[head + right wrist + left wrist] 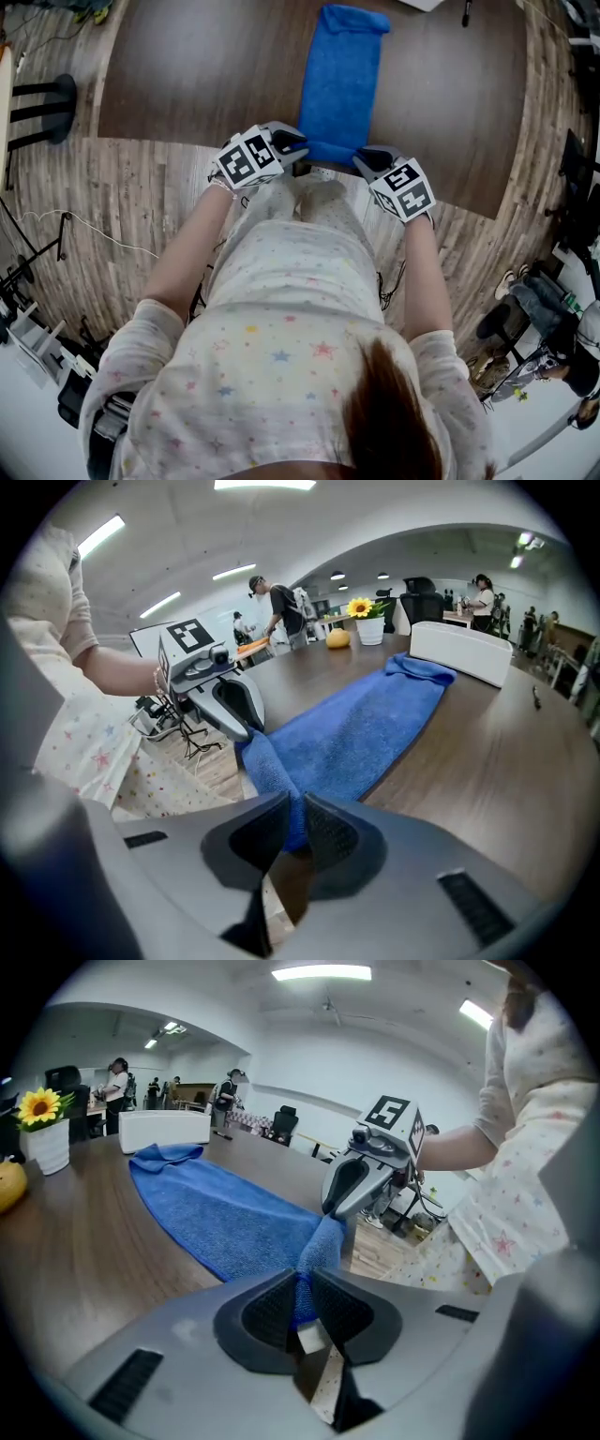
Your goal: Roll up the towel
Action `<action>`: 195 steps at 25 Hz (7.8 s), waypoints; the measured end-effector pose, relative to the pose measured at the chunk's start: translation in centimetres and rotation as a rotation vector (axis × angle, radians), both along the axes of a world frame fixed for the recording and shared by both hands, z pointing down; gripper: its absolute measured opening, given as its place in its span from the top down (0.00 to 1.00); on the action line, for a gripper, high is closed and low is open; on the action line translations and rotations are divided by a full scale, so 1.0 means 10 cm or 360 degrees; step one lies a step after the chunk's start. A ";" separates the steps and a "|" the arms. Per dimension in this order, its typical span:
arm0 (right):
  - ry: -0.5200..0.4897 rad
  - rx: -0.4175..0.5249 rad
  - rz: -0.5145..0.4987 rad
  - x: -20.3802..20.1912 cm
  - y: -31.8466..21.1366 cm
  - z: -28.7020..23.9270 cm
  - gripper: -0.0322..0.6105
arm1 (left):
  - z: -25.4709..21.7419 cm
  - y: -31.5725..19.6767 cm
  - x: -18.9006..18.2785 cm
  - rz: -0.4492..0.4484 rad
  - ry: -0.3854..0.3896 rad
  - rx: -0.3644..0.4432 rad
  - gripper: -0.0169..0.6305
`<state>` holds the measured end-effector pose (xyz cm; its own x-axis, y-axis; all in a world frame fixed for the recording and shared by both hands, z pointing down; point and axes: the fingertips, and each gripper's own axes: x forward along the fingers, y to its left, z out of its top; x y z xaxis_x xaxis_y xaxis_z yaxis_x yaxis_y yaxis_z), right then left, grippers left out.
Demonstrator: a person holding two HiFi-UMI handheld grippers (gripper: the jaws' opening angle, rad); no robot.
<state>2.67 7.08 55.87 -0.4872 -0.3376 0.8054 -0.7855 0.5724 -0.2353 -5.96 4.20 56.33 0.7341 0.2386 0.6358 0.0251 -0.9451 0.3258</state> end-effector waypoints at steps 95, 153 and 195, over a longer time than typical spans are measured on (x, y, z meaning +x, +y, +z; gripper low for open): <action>0.0202 0.0361 -0.0447 0.14 -0.17 0.08 0.73 | 0.11 -0.10 0.35 -0.0113 -0.0045 0.0380 0.72; 0.0003 0.0296 -0.0337 0.17 -0.11 -0.16 0.71 | -0.01 -0.02 0.42 -0.0168 -0.0010 0.0363 0.78; 0.0244 0.0352 -0.0283 0.36 -0.45 -0.07 0.75 | -0.13 -0.32 0.35 -0.0476 0.0087 0.0319 0.83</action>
